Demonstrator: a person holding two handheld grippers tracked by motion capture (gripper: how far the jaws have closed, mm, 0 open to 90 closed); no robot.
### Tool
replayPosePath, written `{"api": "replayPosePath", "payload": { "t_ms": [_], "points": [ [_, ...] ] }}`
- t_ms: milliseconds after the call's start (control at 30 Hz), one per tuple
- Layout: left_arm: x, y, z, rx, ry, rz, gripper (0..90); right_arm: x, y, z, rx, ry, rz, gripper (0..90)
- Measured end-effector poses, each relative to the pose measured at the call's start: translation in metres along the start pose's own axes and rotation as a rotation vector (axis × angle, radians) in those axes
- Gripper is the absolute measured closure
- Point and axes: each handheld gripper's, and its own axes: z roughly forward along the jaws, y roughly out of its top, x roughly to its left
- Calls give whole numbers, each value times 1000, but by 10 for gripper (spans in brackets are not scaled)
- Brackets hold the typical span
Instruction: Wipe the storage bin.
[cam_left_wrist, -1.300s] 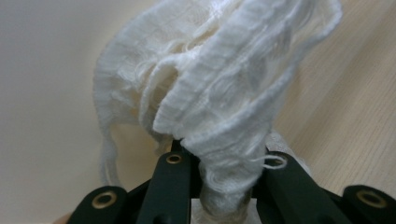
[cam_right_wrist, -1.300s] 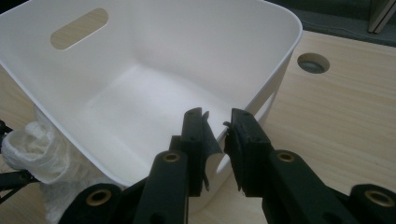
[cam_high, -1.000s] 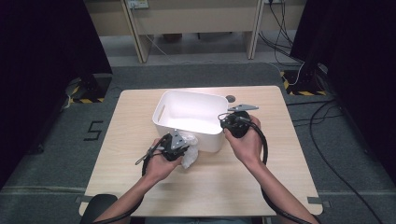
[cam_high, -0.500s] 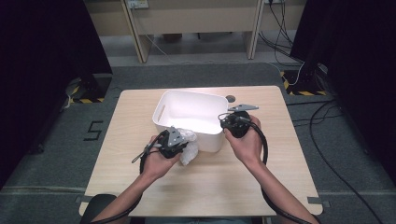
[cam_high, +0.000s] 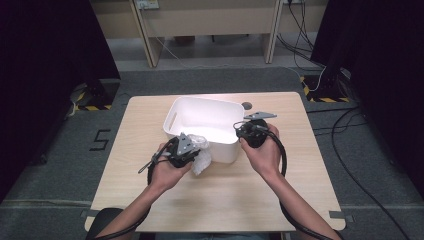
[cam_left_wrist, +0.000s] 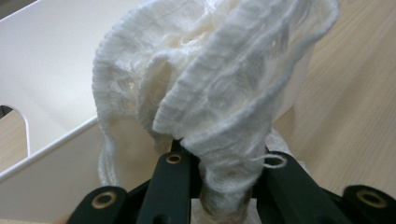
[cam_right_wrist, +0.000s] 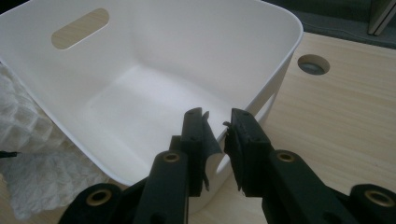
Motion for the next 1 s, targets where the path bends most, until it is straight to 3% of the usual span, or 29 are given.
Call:
{"api": "replayPosePath", "payload": {
  "t_ms": [1000],
  "points": [
    [-10,9,7,-10,-18,23,782,-1,0,0,-3,0,-2,766]
  ]
}}
